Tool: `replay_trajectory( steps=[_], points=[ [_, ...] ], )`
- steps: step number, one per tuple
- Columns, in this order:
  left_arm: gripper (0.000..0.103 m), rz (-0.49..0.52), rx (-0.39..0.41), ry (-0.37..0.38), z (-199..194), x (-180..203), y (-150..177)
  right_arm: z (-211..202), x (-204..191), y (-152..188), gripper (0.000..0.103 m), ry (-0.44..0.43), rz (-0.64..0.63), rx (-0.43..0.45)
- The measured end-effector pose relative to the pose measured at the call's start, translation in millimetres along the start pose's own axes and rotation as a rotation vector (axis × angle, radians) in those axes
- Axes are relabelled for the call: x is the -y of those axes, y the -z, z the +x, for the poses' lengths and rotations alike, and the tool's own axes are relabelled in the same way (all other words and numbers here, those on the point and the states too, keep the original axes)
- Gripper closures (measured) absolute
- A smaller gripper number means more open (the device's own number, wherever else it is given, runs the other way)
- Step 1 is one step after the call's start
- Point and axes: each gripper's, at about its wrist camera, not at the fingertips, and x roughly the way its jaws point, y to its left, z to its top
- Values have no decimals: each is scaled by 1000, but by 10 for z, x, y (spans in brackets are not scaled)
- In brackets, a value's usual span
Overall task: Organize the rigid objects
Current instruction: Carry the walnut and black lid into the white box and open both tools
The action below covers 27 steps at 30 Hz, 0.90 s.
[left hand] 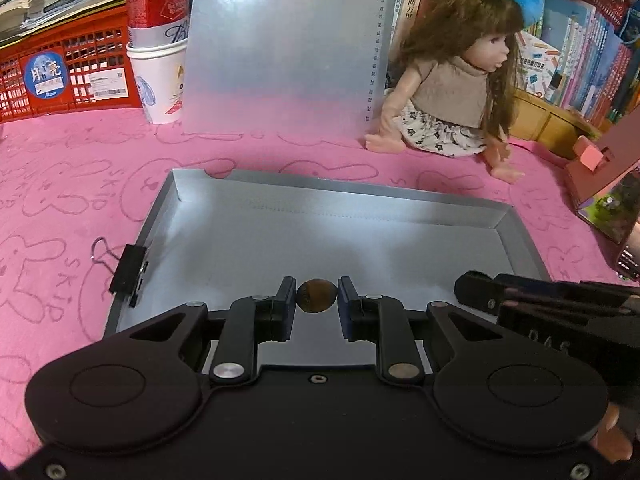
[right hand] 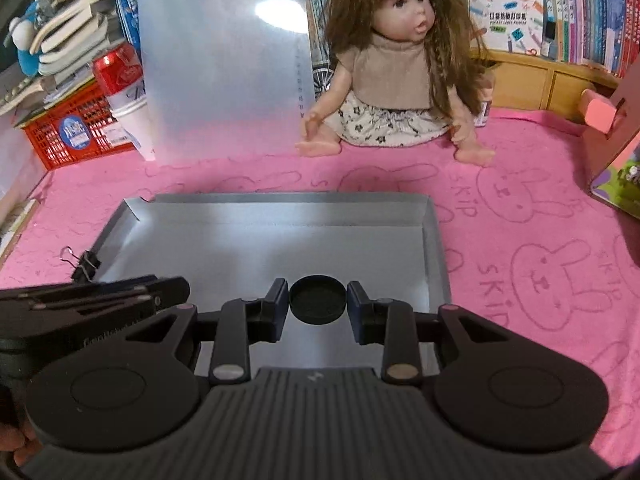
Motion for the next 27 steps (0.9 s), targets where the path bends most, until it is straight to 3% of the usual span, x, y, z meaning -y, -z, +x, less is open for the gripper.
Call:
replay_trajectory(
  steps=[27],
  points=[
    [81,26,20,-28,177,43,-22,271,-60,-20,62,60,-40,-11]
  ],
)
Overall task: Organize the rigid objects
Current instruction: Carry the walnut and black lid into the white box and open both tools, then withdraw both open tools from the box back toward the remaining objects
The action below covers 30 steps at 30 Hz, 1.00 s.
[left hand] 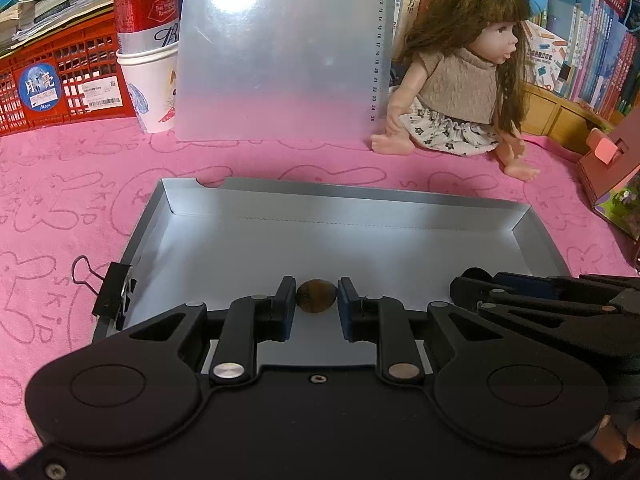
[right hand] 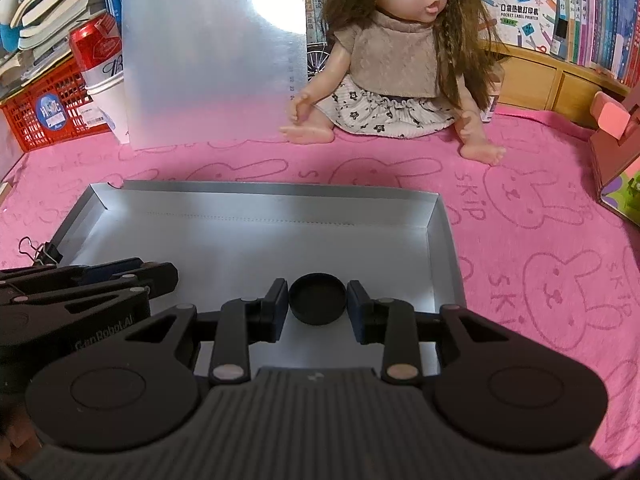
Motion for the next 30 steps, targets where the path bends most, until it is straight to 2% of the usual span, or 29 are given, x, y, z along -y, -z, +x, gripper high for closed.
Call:
replay_trajectory(
  steps=[1,3,5,8,15,19,30],
  points=[
    [81,-2,-2,1,-4,-6,-1,-5,3,3,61,-2,3,1],
    [81,-3,-3,0,-19,-18,-4,-22,9,6,50,-7,11,5],
    [79,-1,5,0,-54,-30,-4,-54,6,4,43,-6,12,15],
    [65,1,16,7,-125,-46,-1,-130,-8,-1,35,-2,7,38],
    [51,22,53,-15,-347,-95,36,-310,8,11,25,-1,7,77],
    [47,35,68,-13,-503,-123,100,-423,11,59,20,-2,-4,102],
    [34,82,159,-15,-993,-156,361,-876,-64,313,13,-21,-71,197]
  ],
)
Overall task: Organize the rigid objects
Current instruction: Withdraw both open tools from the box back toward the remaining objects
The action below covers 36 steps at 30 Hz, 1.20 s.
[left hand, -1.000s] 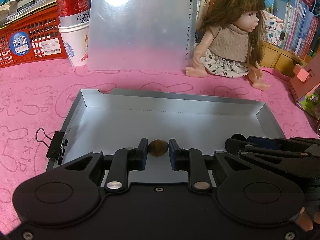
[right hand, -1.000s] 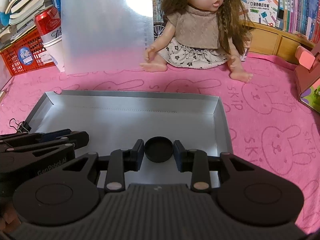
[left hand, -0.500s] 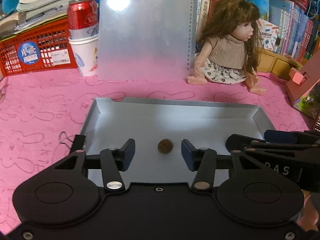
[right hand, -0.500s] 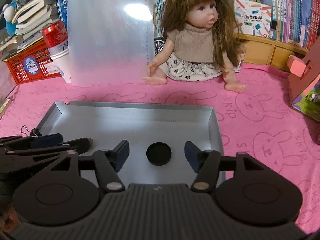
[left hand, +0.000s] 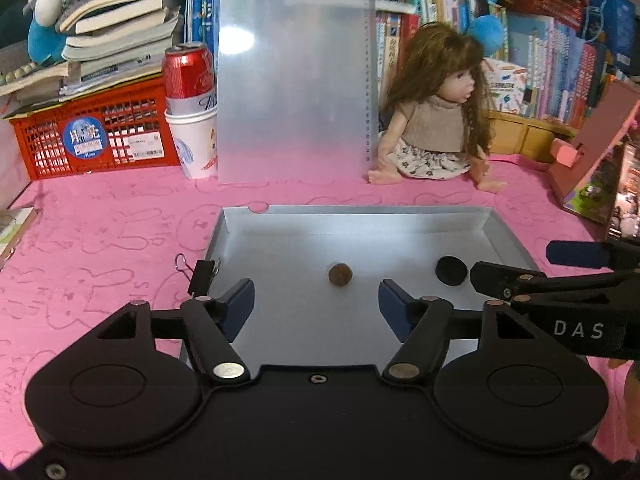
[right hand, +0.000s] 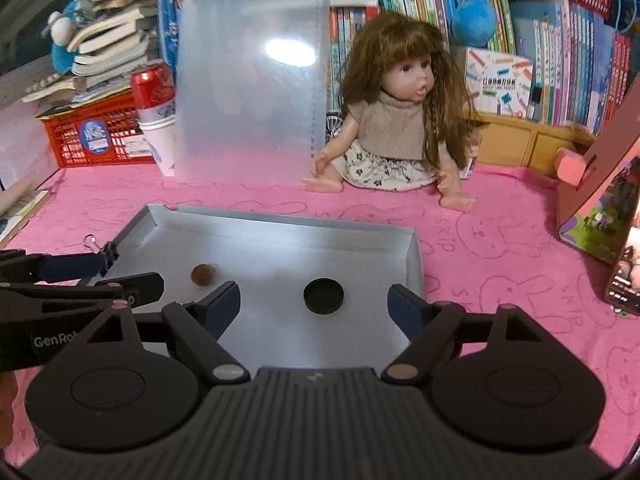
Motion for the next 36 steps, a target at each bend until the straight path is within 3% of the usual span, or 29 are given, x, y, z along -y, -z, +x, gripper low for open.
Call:
replay_trajectory(
  steps=[16,36],
  points=[
    [26,21,38,55,-520,13,383,-616,-63,357,5,-62,-9,118],
    [24,12,45,89,-902,-163,1027,-958,-213,994,2,-89,-54,166]
  ],
)
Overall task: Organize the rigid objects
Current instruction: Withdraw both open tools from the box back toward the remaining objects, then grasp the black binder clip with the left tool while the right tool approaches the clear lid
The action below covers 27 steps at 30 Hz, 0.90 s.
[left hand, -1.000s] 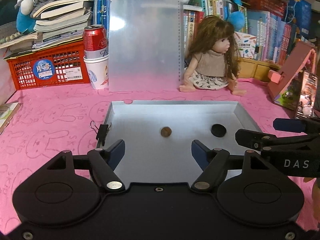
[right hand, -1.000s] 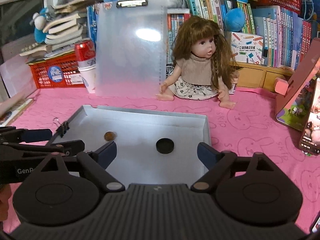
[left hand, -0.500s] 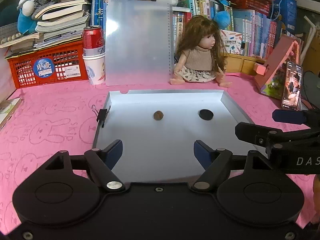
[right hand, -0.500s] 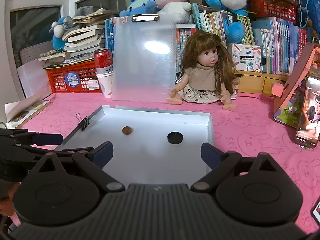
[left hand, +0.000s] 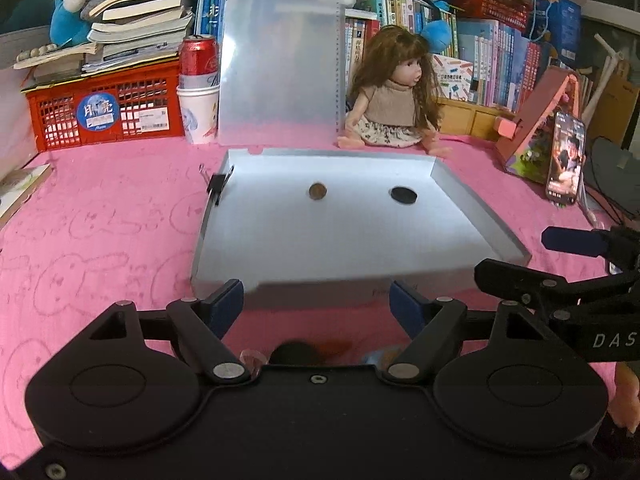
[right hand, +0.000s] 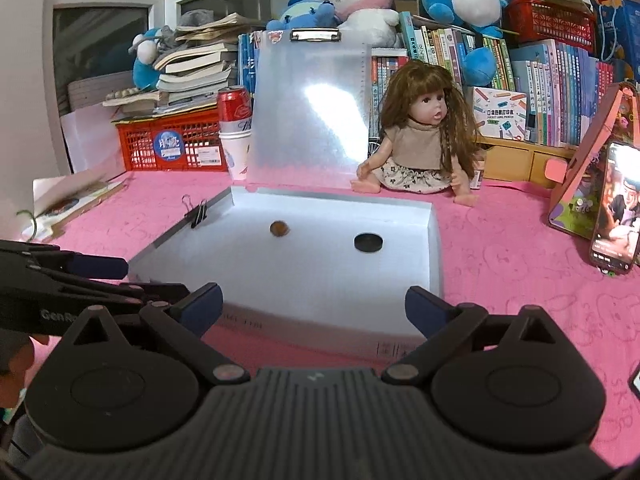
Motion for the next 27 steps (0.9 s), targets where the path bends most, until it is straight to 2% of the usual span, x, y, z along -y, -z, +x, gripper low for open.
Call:
replay_trajectory(
  steps=[9,15,23,27],
  points=[
    [24,-8,-10,-64,-74,-176,294,-124,-35,293,2,14,-49,13],
    [24,-29,-22,-74,-87,-257,385,-149,-78,397,3,-2,-77,4],
    [25,-20,-14,-98,-119,-300,442,-159,-172,475,16,-31,-122,-14],
    [32,-36,-15,-97,-131,-349,465,-155,-208,505,25,-49,-136,-26]
  ],
)
